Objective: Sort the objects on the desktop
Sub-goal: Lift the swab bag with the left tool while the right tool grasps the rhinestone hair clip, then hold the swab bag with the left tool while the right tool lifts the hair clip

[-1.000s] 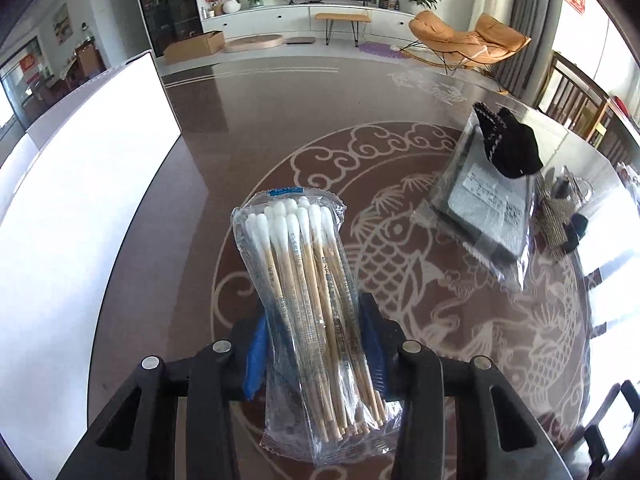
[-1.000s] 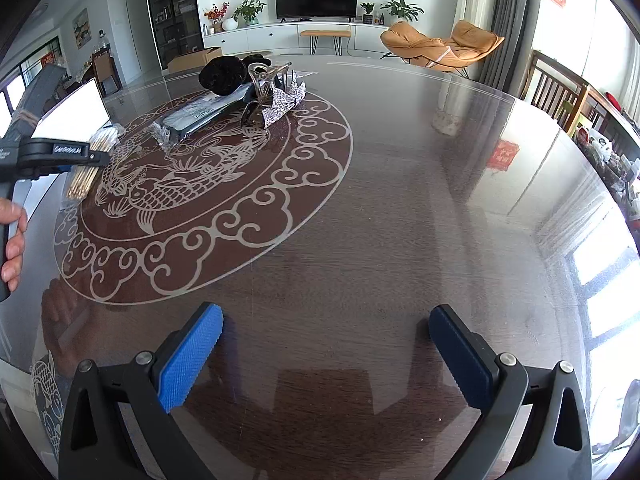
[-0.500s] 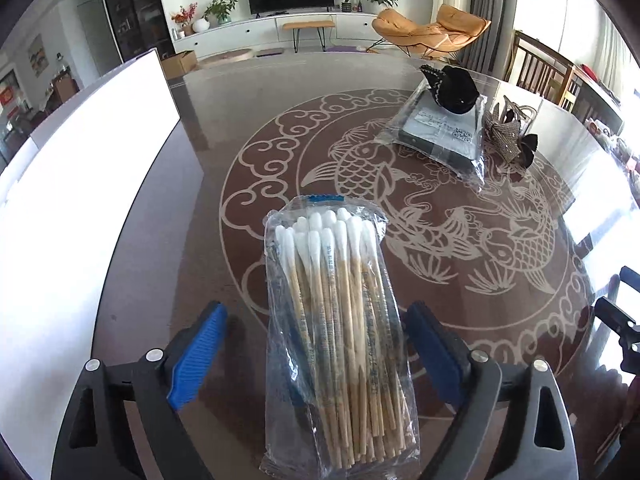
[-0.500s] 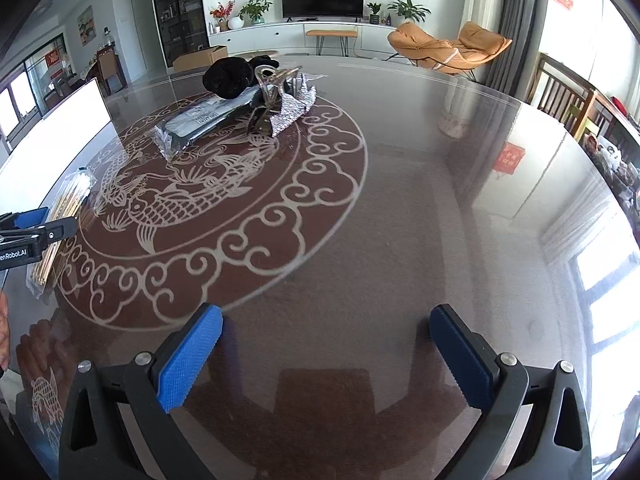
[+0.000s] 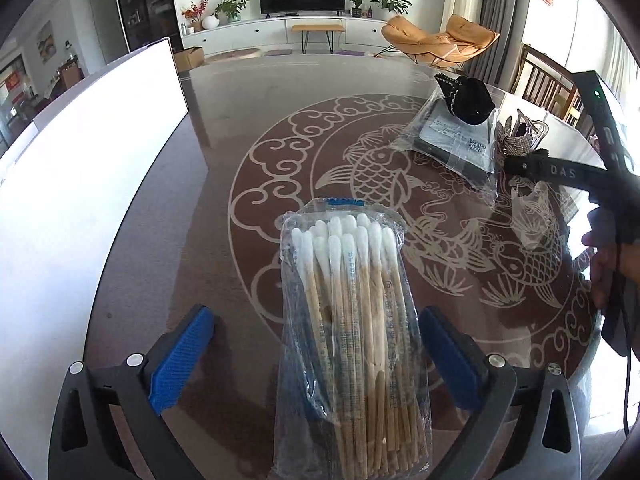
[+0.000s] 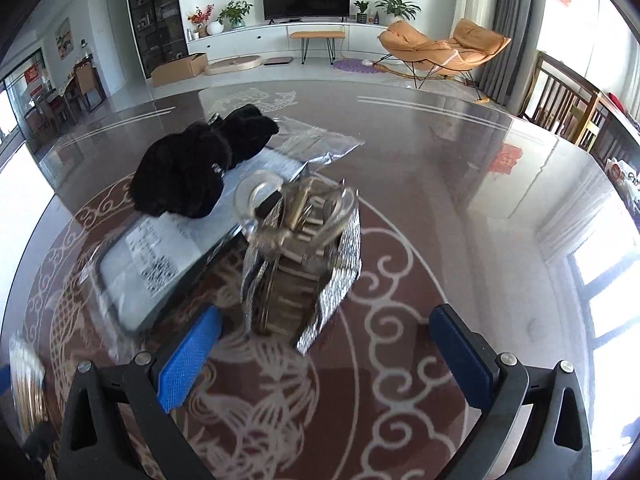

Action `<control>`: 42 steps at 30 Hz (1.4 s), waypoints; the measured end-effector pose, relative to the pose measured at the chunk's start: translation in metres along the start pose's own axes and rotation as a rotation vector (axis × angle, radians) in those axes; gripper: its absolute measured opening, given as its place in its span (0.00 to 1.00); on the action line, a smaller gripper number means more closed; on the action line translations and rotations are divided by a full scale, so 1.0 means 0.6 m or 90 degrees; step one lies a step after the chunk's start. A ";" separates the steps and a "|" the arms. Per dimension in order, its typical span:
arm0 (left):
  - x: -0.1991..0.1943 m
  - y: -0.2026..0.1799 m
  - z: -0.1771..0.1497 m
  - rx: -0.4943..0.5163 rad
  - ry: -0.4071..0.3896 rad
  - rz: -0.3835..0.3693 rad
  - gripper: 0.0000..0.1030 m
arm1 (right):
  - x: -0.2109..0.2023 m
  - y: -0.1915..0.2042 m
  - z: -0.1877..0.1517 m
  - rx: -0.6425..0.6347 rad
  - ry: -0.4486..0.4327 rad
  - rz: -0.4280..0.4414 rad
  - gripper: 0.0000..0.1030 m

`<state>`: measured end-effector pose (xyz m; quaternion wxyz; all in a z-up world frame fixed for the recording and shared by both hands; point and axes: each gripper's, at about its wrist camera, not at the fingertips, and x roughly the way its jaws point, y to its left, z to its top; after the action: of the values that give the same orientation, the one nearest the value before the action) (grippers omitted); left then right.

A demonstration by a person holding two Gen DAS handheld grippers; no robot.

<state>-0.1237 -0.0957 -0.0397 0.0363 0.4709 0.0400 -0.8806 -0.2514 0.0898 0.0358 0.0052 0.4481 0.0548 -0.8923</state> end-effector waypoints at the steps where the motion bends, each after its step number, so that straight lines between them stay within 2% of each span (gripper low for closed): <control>1: 0.001 0.000 0.001 0.000 0.000 0.000 1.00 | 0.006 0.002 0.010 0.001 0.002 -0.001 1.00; 3: 0.002 -0.001 0.002 -0.002 0.001 0.001 1.00 | 0.015 0.007 0.024 -0.005 0.004 0.003 1.00; 4: 0.002 -0.001 0.002 -0.003 0.002 0.001 1.00 | 0.017 0.010 0.028 -0.010 0.002 0.007 0.97; 6: 0.002 -0.002 0.002 -0.001 0.003 0.000 1.00 | 0.012 0.014 0.034 -0.022 -0.015 0.016 0.71; 7: 0.003 -0.001 0.002 0.001 0.003 -0.002 1.00 | 0.008 0.015 0.037 -0.029 -0.019 0.023 0.54; 8: 0.003 -0.001 0.003 0.005 0.004 -0.006 1.00 | 0.007 0.015 0.038 -0.033 -0.014 0.023 0.53; 11: -0.007 -0.004 0.005 0.027 -0.020 -0.019 0.68 | -0.003 0.009 0.024 -0.044 -0.013 0.030 0.53; 14: -0.012 -0.013 0.004 0.033 -0.024 -0.025 0.56 | -0.028 -0.003 -0.013 -0.055 -0.020 0.044 0.53; 17: -0.025 -0.036 -0.013 0.051 -0.029 -0.042 0.55 | -0.070 -0.018 -0.074 -0.080 -0.019 0.062 0.53; 23: -0.071 -0.106 -0.079 0.100 -0.037 -0.086 0.55 | -0.177 -0.050 -0.237 -0.119 -0.030 0.088 0.53; 25: -0.082 -0.122 -0.094 0.102 -0.038 -0.093 0.55 | -0.207 -0.059 -0.278 -0.120 -0.038 0.087 0.53; 28: -0.086 -0.133 -0.099 0.097 -0.037 -0.078 0.55 | -0.229 -0.068 -0.302 -0.109 -0.040 0.077 0.54; 29: -0.085 -0.135 -0.099 0.099 -0.035 -0.071 0.58 | -0.230 -0.072 -0.302 -0.105 -0.040 0.073 0.58; 31: -0.081 -0.134 -0.097 0.096 -0.028 -0.067 0.70 | -0.228 -0.074 -0.302 -0.100 -0.036 0.067 0.66; 32: -0.077 -0.131 -0.096 0.090 -0.019 -0.060 0.85 | -0.229 -0.076 -0.303 -0.096 -0.034 0.070 0.68; 33: -0.073 -0.126 -0.095 0.080 -0.010 -0.053 0.92 | -0.228 -0.077 -0.301 -0.091 -0.031 0.071 0.71; 34: -0.070 -0.121 -0.093 0.073 -0.006 -0.053 0.94 | -0.226 -0.079 -0.299 -0.089 -0.028 0.067 0.76; 36: -0.068 -0.120 -0.093 0.072 -0.002 -0.049 1.00 | -0.225 -0.082 -0.299 -0.086 -0.027 0.063 0.77; 42: -0.065 -0.122 -0.092 0.075 0.002 -0.050 1.00 | -0.222 -0.087 -0.298 -0.074 -0.020 0.056 0.86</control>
<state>-0.0638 -0.0163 -0.0353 -0.0257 0.4719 0.0067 -0.8812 -0.0317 0.1546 0.0412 0.0709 0.4350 0.0866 -0.8935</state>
